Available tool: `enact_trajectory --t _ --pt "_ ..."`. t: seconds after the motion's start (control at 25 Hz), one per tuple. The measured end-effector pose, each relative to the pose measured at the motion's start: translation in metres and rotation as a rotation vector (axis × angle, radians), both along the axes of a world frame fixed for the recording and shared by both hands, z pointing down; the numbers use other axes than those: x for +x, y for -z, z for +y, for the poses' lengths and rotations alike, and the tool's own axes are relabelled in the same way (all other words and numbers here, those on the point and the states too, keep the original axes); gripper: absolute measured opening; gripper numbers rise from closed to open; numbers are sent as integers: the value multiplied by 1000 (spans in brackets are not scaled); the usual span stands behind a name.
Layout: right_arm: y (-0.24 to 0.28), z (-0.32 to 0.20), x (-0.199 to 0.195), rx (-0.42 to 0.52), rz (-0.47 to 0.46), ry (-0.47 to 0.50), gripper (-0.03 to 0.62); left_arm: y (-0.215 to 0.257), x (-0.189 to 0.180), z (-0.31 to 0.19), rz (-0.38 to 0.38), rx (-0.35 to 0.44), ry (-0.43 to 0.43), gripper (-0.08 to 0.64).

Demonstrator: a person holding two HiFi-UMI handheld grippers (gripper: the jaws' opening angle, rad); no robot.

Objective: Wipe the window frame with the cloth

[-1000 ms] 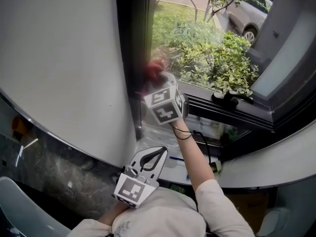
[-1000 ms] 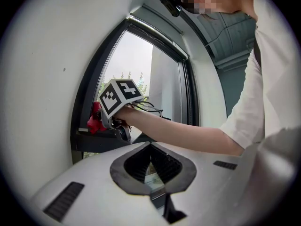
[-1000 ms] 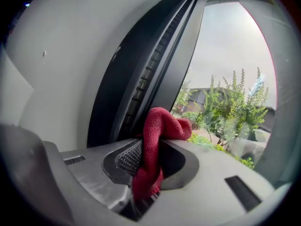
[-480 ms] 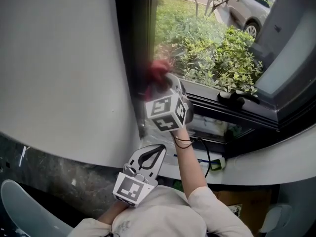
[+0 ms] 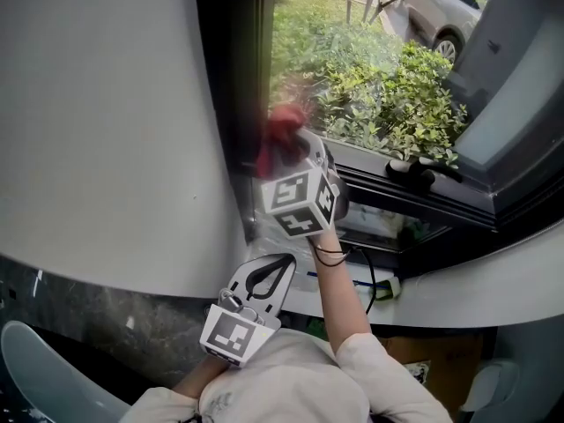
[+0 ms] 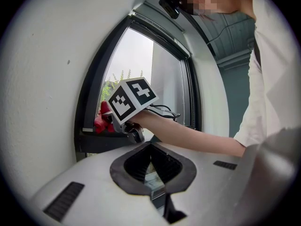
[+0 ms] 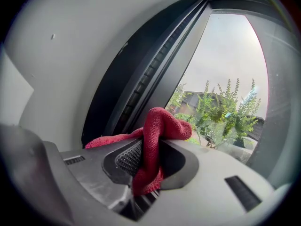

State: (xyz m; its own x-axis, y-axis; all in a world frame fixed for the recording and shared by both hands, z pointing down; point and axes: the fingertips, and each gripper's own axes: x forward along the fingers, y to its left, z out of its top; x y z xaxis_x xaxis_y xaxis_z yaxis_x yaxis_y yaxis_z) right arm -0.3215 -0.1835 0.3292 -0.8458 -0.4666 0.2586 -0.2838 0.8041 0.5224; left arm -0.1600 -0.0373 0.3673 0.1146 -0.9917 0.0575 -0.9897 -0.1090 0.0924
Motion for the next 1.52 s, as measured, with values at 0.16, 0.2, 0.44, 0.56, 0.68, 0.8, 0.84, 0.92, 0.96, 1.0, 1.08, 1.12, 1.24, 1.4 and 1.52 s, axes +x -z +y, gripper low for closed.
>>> enact_trajectory --t 0.16,0.2,0.44,0.56,0.68,0.8,0.84,0.92,0.96,1.0,1.08,1.12,1.24,1.4,1.52 --pt "-3 -3 7 17 23 -14 87 -2 2 0 4 -10 11 8" --pt "-4 -4 9 16 27 -18 86 -1 2 0 1 0 14 8" --pt "-5 -19 32 -24 29 -64 86 -1 9 -1 -1 -1 13 8" --pt "-5 -26 44 -27 32 -84 86 1 14 -4 -2 20 5 8" --pt "-5 -31 54 -25 36 -100 86 2 21 -7 9 24 -10 8" --pt "-5 -35 62 -19 40 -119 86 3 27 -9 7 27 -22 8" --pt "-5 -37 65 -19 41 -124 86 3 28 -9 8 27 -23 9" --pt "-5 -39 70 -20 43 -133 86 3 30 -9 8 25 -26 8" --pt "-4 -41 73 -22 44 -138 86 3 31 -10 6 25 -27 8" --pt "-4 -42 75 -22 45 -142 86 3 32 -10 4 24 -28 9" --pt "-4 -44 80 -24 43 -150 86 3 34 -10 4 24 -29 8" --pt "-4 -46 82 -26 40 -153 86 3 34 -10 5 24 -30 9" --pt "-4 -49 88 -30 35 -164 86 4 36 -10 6 25 -33 8" --pt "-4 -53 96 -40 29 -177 86 4 38 -9 7 26 -33 8" --pt "-3 -56 102 -44 27 -183 86 5 38 -9 8 28 -30 8"
